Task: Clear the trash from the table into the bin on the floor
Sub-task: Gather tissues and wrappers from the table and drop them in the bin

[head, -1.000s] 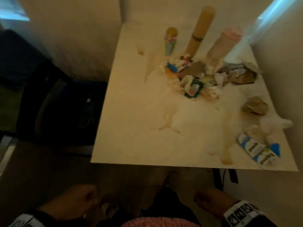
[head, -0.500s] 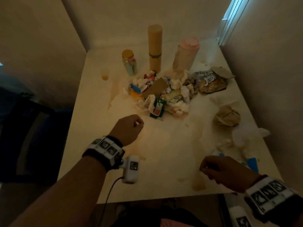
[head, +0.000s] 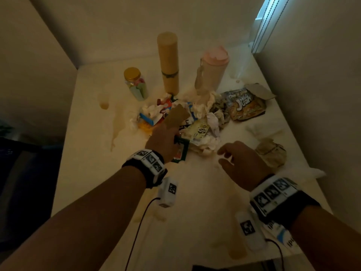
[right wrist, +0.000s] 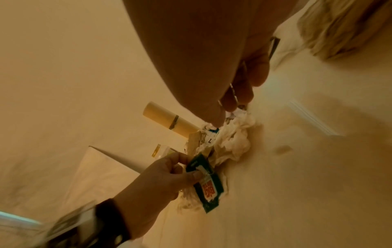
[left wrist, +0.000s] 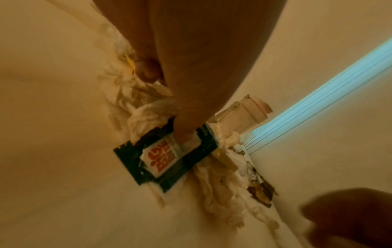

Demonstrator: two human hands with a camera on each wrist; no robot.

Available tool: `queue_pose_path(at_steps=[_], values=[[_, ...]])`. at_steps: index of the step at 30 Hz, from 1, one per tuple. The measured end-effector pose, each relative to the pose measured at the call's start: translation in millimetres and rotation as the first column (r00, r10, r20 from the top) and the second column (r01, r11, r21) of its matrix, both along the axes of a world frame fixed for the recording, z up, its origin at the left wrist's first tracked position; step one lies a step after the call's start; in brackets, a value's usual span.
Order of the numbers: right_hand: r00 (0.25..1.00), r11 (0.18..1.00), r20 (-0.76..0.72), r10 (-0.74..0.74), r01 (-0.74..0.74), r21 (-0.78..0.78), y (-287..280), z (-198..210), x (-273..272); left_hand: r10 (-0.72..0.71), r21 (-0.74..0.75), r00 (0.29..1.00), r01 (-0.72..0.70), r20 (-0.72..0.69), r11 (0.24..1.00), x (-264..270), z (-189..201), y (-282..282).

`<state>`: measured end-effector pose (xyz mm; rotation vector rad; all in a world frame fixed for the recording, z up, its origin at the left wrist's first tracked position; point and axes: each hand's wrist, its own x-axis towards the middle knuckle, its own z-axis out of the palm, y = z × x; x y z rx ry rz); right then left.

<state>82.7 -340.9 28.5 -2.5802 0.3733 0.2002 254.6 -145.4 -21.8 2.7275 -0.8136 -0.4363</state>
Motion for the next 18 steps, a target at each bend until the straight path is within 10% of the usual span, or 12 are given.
queue_pose_path(at_steps=[8, 15, 18], values=[[0.989, 0.995, -0.119, -0.087, 0.081, -0.054, 10.5, -30.5, 69.1, 0.067, -0.28, 0.954, -0.153, -0.292, 0.948, -17.6, 55.3, 50.9], [0.991, 0.996, -0.108, -0.078, 0.083, 0.037, 16.0, -27.8, 80.5, 0.253, -0.436, 0.635, -0.718, -0.73, 0.543, -9.3, 63.3, 75.7], [0.999, 0.995, -0.007, -0.043, 0.043, 0.088, 18.0, -14.5, 73.7, 0.239, -0.453, 0.663, -0.688, -0.709, 0.567, -3.8, 58.9, 65.9]])
